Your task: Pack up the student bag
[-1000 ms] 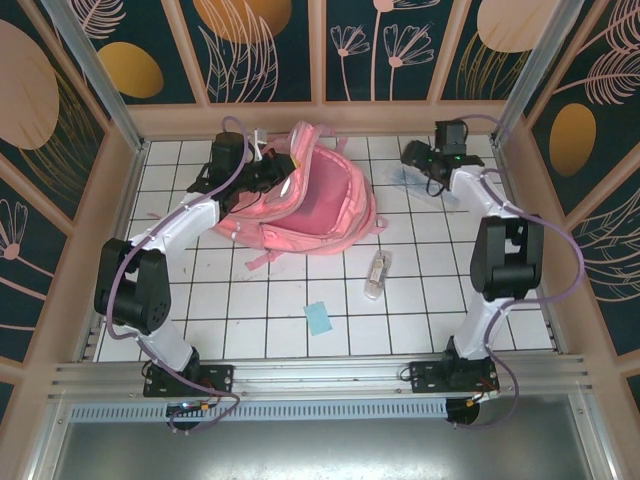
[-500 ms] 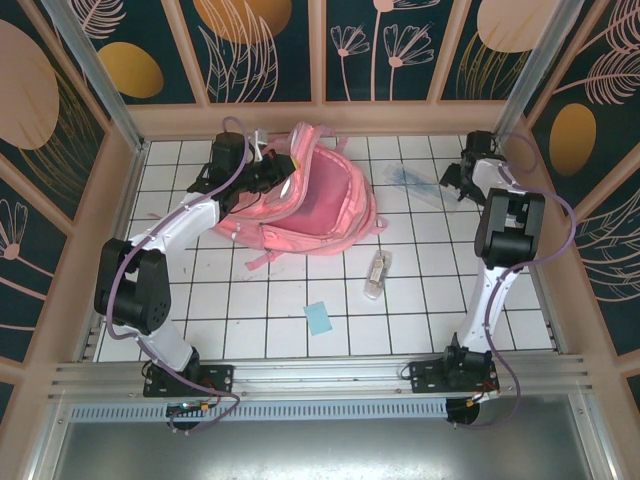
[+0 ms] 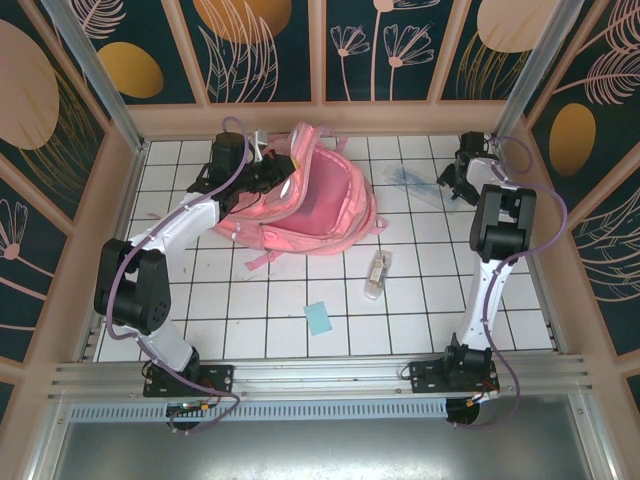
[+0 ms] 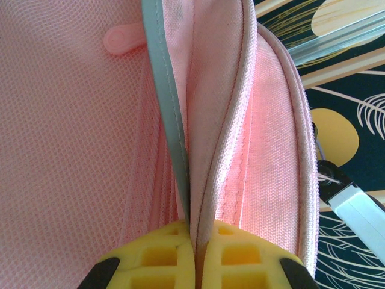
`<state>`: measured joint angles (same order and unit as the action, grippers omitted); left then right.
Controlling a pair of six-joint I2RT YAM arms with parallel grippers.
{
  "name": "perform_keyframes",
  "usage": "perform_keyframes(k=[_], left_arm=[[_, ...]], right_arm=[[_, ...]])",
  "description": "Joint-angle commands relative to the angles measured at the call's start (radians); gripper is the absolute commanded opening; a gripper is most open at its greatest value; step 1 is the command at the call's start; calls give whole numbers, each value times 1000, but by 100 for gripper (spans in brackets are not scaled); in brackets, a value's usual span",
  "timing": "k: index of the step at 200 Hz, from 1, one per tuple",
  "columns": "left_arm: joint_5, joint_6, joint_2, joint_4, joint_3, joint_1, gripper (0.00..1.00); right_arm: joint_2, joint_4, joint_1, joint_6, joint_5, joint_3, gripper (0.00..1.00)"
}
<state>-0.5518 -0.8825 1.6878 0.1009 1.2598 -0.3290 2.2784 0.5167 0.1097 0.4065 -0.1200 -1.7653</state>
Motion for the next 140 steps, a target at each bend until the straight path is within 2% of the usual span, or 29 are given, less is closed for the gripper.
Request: perform_keyframes(k=[1, 24, 79, 98, 140], left_arm=[[-7, 21, -55, 85, 15, 11, 0], [-3, 26, -70, 85, 7, 11, 0], [8, 22, -77, 93, -2, 11, 0], [9, 18, -69, 99, -5, 11, 0], [14, 17, -48, 109, -10, 14, 0]], right_arm=[[24, 29, -48, 45, 7, 4, 77], [28, 13, -62, 59, 18, 8, 65], [-63, -46, -62, 77, 17, 53, 20], [-113, -78, -62, 82, 31, 79, 0], [-258, -131, -61, 89, 62, 141, 0]])
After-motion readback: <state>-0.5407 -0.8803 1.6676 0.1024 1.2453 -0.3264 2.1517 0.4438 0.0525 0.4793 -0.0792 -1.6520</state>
